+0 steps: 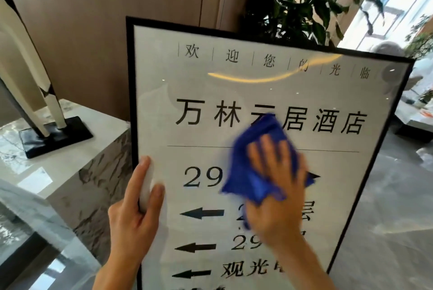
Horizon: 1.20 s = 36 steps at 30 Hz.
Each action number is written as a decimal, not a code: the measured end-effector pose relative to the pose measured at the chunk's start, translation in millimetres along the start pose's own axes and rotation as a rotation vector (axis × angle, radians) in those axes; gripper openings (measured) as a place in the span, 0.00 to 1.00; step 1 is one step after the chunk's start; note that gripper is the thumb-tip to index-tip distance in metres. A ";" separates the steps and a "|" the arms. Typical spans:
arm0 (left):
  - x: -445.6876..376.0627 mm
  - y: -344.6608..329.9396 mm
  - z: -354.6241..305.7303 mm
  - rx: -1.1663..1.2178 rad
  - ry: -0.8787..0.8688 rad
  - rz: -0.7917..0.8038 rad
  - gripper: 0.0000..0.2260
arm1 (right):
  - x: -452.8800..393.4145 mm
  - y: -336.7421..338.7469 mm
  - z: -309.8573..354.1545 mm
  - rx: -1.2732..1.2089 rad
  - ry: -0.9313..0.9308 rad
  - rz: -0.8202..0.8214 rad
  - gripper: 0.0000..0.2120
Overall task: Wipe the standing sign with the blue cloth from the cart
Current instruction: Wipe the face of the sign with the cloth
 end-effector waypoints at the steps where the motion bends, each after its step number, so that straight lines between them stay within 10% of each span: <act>1: 0.3 0.0 -0.1 -0.002 0.012 -0.014 0.19 | -8.5 8.2 -24.6 0.002 -0.092 -0.019 0.38; 12: 3.4 1.3 2.2 -0.005 -0.035 -0.016 0.22 | -101.5 36.1 -55.9 -0.106 -0.451 -0.289 0.34; 25: 6.4 1.8 11.8 -0.075 0.012 -0.034 0.25 | -53.4 -16.4 86.7 -0.111 0.220 -0.003 0.29; 36: 0.3 2.4 -3.5 0.000 0.009 0.001 0.20 | -41.2 30.2 -90.9 -0.013 0.069 0.000 0.34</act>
Point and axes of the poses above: each hand's wrist, its own x-axis away from the middle knuckle, its own y-axis out of the back of the hand, z = x × y, the point moved 3 cm from there along -x, towards the middle knuckle, and after that the axes turned 3 degrees about -z, right-handed, at the moved point
